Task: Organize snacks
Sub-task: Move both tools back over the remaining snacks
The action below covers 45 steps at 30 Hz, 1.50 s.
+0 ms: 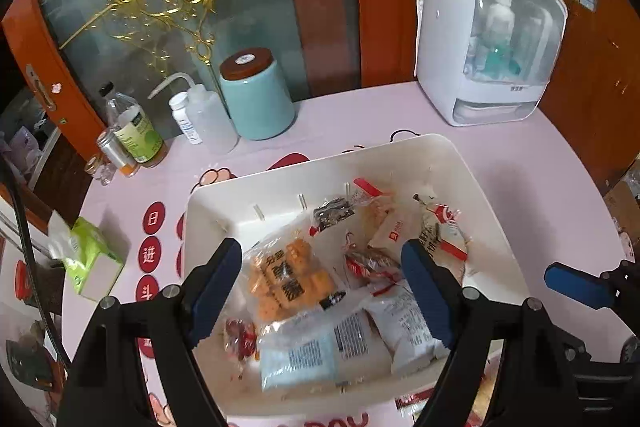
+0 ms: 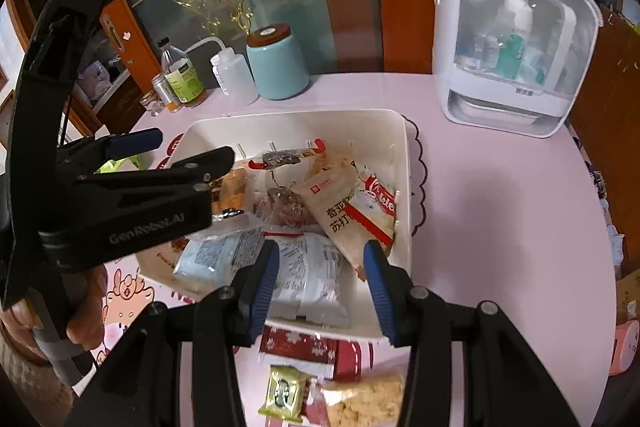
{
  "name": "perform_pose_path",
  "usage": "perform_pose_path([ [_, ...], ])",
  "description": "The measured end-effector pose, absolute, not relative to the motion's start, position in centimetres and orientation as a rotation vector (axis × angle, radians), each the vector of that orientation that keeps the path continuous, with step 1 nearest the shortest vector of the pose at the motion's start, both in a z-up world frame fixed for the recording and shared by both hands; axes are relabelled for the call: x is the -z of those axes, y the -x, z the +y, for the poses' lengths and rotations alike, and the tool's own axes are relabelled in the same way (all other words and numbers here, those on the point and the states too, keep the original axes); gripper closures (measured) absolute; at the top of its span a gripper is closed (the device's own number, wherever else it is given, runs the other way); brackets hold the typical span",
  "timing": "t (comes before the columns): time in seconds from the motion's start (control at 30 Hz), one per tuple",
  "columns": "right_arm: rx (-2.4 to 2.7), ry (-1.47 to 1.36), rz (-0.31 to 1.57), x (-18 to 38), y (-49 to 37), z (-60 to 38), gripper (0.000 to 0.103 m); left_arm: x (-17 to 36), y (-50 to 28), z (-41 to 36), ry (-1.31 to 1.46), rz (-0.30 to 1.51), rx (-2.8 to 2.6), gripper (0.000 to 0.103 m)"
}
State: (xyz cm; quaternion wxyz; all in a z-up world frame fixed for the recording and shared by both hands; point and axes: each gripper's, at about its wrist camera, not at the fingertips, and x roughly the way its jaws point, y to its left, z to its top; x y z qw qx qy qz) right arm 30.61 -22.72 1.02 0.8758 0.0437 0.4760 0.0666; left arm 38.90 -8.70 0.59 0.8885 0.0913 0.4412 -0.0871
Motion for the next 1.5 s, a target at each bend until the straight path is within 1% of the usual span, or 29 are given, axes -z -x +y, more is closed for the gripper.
perform_pose_path([
  [0.13, -0.131, -0.079, 0.966, -2.9, -28.0, -22.8, 0.058, -3.1, -36.1, -7.8, -0.18, 0.885, 0.191, 0.02],
  [0.37, -0.123, -0.053, 0.9, -6.4, -21.7, -23.3, 0.058, -8.0, -29.0, -6.9, -0.188, 0.791, 0.25, 0.003],
  [0.47, -0.117, -0.05, 0.874, -7.2, -18.7, -24.0, 0.057, -9.5, -25.9, -6.9, -0.195, 0.756, 0.286, 0.001],
  [0.53, -0.107, -0.043, 0.857, -7.4, -17.0, -24.4, 0.05, -10.0, -24.0, -7.0, -0.208, 0.738, 0.31, 0.001],
  [0.6, -0.097, -0.041, 0.845, -7.4, -15.3, -24.8, 0.046, -10.1, -22.2, -7.3, -0.218, 0.728, 0.331, 0.001],
  [0.63, -0.095, -0.04, 0.844, -7.1, -14.6, -25.0, 0.046, -9.9, -21.4, -7.5, -0.22, 0.728, 0.344, 0.001],
  [0.77, -0.093, -0.04, 0.862, -5.5, -12.3, -25.6, 0.046, -8.6, -18.0, -8.1, -0.215, 0.731, 0.406, 0.001],
  [0.97, -0.102, -0.077, 0.913, -1.0, -10.2, -26.3, 0.046, -5.1, -14.6, -8.9, -0.194, 0.717, 0.449, 0.001],
  [1.1, -0.094, -0.092, 0.961, 2.5, -10.0, -26.4, 0.046, -2.1, -14.4, -9.1, -0.119, 0.765, 0.504, 0.001],
  [1.3, -0.059, -0.071, 1.019, 7.6, -10.3, -26.0, 0.046, 3.5, -15.6, -9.7, -0.082, 0.866, 0.471, 0.001],
  [1.5, -0.055, -0.067, 1.061, 11.0, -11.5, -25.7, 0.046, 8.8, -16.8, -9.9, -0.053, 0.962, 0.424, 0.001],
])
